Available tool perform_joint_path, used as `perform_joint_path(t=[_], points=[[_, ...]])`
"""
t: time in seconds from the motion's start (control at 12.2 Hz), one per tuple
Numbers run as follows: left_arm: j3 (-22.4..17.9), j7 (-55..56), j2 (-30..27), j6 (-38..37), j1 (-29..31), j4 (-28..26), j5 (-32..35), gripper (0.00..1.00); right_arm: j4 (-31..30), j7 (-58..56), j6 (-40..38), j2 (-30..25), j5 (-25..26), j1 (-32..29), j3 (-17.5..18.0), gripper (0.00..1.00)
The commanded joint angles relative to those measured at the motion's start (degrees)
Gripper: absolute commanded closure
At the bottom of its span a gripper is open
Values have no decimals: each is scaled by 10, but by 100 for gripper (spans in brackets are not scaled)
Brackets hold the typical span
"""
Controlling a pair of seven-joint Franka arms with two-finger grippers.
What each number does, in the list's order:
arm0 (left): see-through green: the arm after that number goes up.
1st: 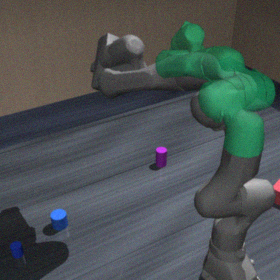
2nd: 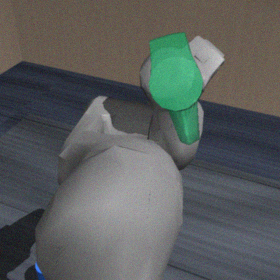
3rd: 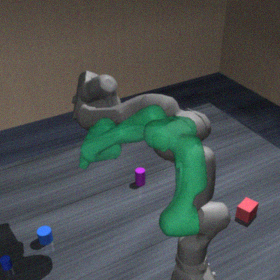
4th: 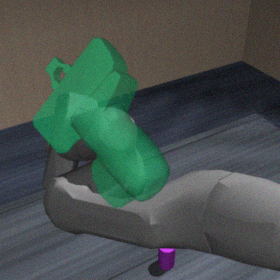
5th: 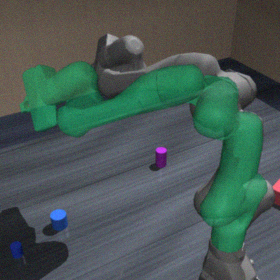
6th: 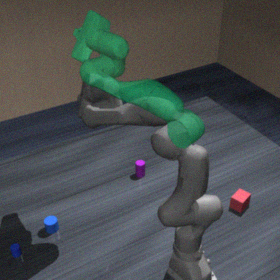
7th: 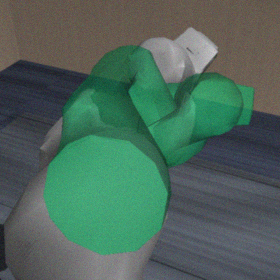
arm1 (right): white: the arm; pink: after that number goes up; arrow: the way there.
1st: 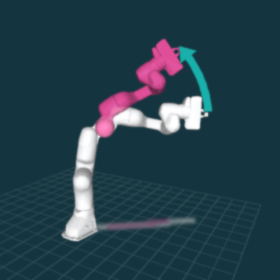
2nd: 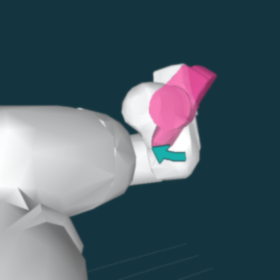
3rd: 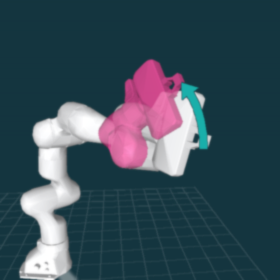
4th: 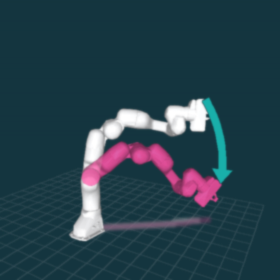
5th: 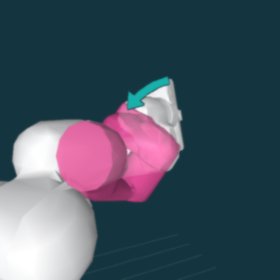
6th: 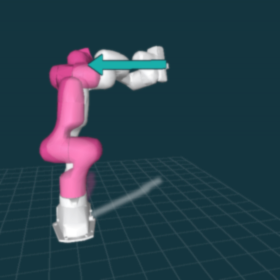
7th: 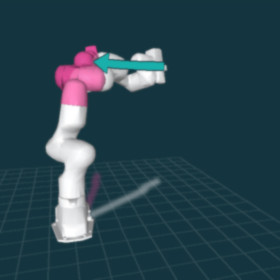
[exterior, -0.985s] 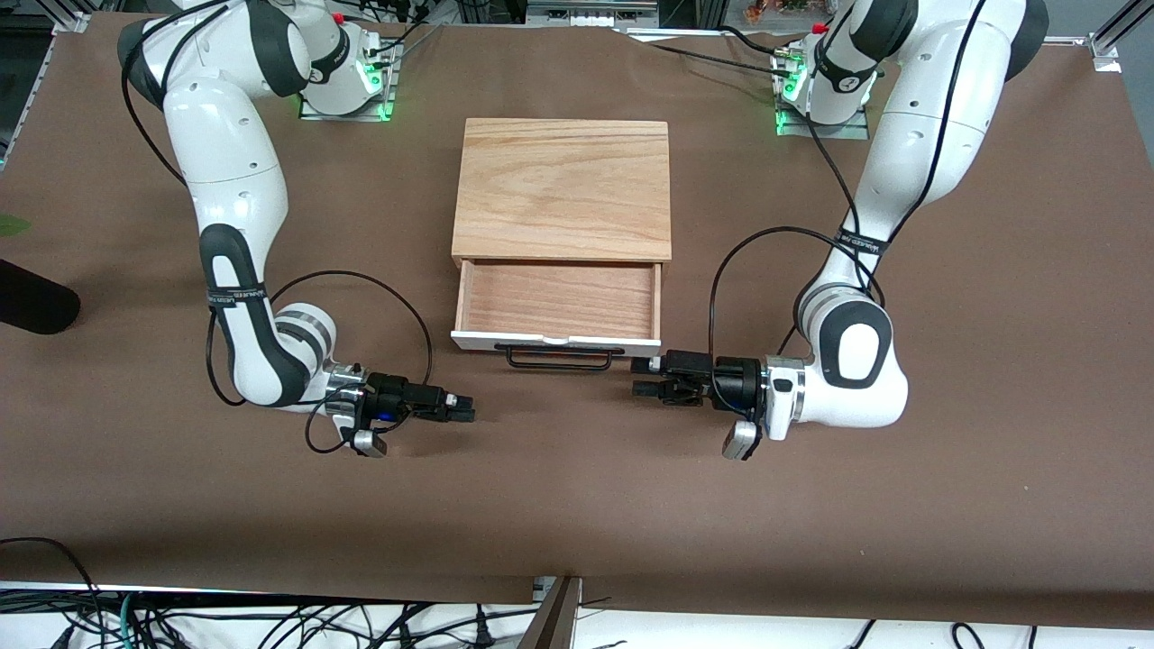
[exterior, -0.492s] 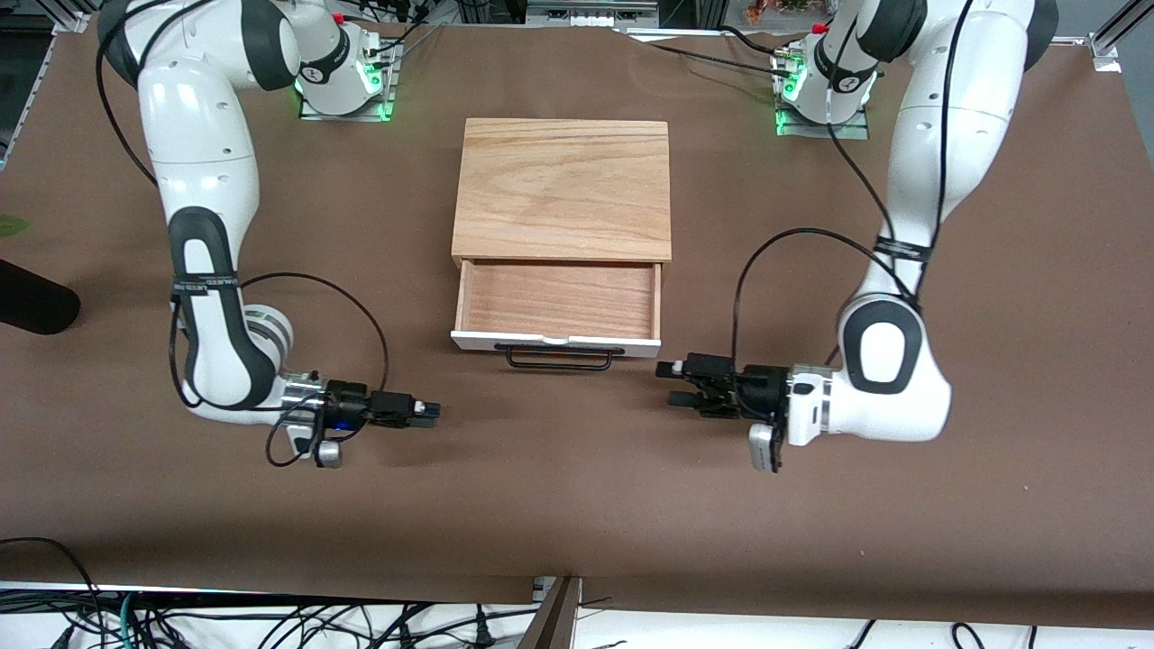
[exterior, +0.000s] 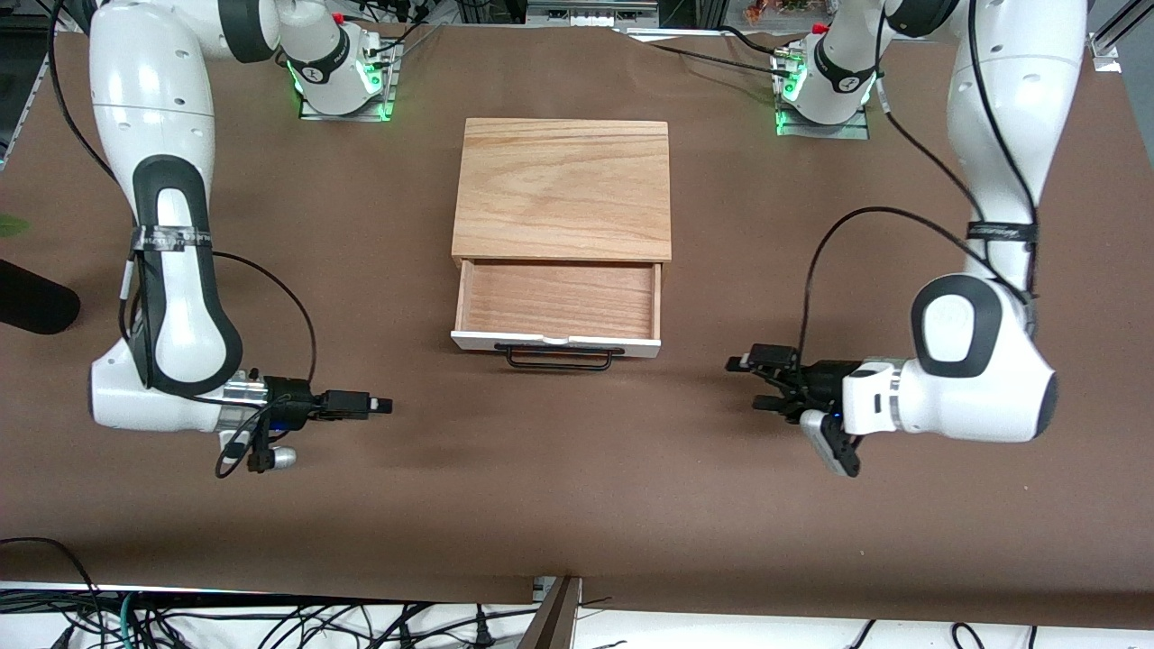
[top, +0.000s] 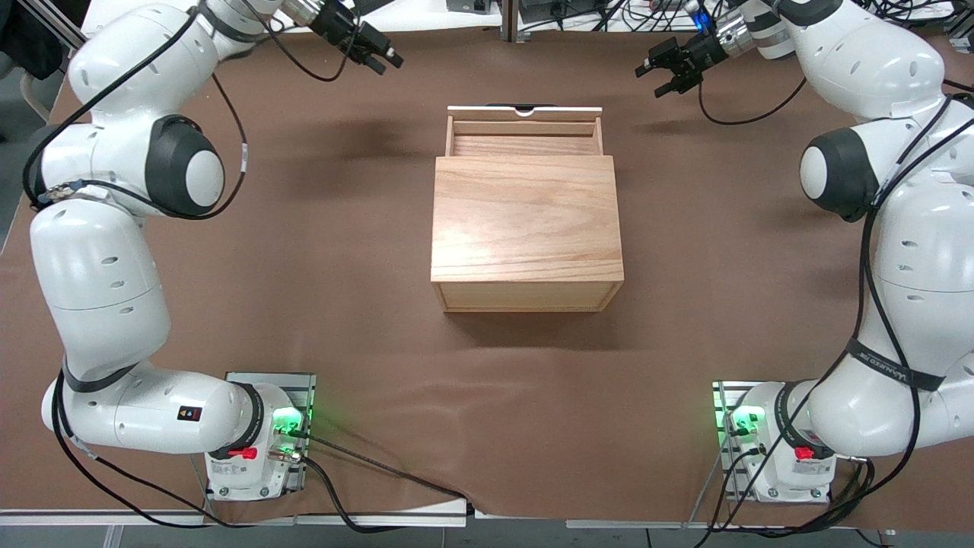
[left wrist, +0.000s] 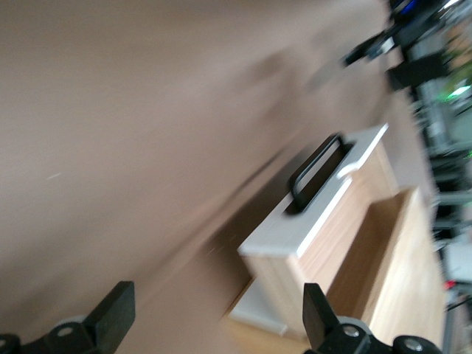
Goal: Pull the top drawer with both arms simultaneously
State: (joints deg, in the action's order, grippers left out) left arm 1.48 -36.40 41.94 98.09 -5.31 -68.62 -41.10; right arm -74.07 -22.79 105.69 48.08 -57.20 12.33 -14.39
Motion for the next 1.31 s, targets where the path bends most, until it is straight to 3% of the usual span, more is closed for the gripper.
perform_joint_path(t=[0.0,0.16,0.33,0.49,0.66,0.74,0.82,0.98,1.23], points=[[-1,7,-61,-34,10,-14,101,0,8,88,3,-23,97,7,-9,0],[-1,45,-103,-54,6,-20,183,0,9,182,-2,-60,194,12,-4,0],[1,144,-169,-55,-11,-60,287,0,0,238,-4,-106,296,14,2,0],[1,201,-247,-48,-27,-144,355,0,-36,231,-9,-169,377,10,6,0],[-2,219,-311,-20,-20,-200,364,0,-72,231,-7,-229,489,9,26,0],[-2,236,-349,1,-14,-231,400,0,-82,230,-8,-250,524,2,29,0],[-1,263,-385,20,-11,-267,441,0,-105,229,-8,-282,531,-13,30,0],[2,324,-426,36,17,-328,445,0,-144,231,-7,-356,532,-46,32,0],[5,326,-422,26,24,-321,426,0,-197,237,-42,-432,545,-112,56,0]])
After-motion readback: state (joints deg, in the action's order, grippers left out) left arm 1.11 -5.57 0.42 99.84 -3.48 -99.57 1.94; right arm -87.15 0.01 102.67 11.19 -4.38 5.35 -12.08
